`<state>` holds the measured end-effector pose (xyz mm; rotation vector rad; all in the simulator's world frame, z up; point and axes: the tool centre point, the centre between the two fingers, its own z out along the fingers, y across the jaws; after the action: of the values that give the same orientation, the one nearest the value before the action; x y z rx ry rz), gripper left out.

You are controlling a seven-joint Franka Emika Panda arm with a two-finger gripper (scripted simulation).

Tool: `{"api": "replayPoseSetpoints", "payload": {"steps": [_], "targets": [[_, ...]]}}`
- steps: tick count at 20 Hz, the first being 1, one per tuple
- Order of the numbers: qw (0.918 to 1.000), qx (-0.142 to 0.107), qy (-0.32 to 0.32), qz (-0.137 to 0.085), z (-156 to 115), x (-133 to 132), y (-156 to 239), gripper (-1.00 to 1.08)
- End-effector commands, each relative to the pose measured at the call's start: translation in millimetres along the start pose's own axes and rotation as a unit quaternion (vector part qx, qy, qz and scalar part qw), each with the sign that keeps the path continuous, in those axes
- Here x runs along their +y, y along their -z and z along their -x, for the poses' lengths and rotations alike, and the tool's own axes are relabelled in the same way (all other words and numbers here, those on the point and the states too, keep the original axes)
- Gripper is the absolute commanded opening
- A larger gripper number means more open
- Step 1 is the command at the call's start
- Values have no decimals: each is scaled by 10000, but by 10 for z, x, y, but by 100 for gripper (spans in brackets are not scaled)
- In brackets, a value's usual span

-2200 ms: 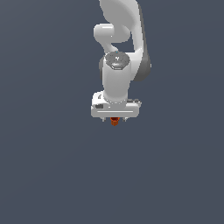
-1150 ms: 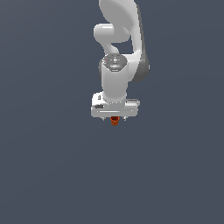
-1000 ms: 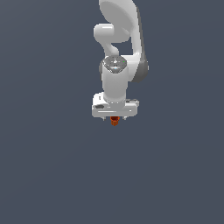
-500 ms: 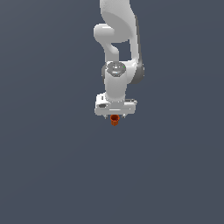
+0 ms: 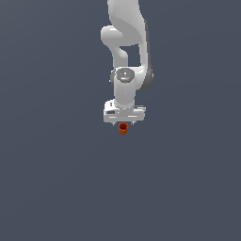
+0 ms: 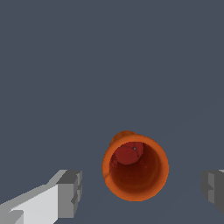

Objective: Pick up the object and move it to a goal position.

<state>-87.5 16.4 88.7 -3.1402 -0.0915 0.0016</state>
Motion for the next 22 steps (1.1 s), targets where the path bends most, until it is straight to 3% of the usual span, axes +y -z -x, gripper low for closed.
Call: {"api": "replayPoseSetpoints", "payload": {"steps": [1, 20, 21, 22], "targets": [[10000, 0, 1, 0, 1, -1, -1, 100], [10000, 3, 2, 0, 15, -1, -510, 100], [10000, 3, 2, 0, 15, -1, -510, -100], [10000, 3, 2, 0, 15, -1, -510, -100]]}}
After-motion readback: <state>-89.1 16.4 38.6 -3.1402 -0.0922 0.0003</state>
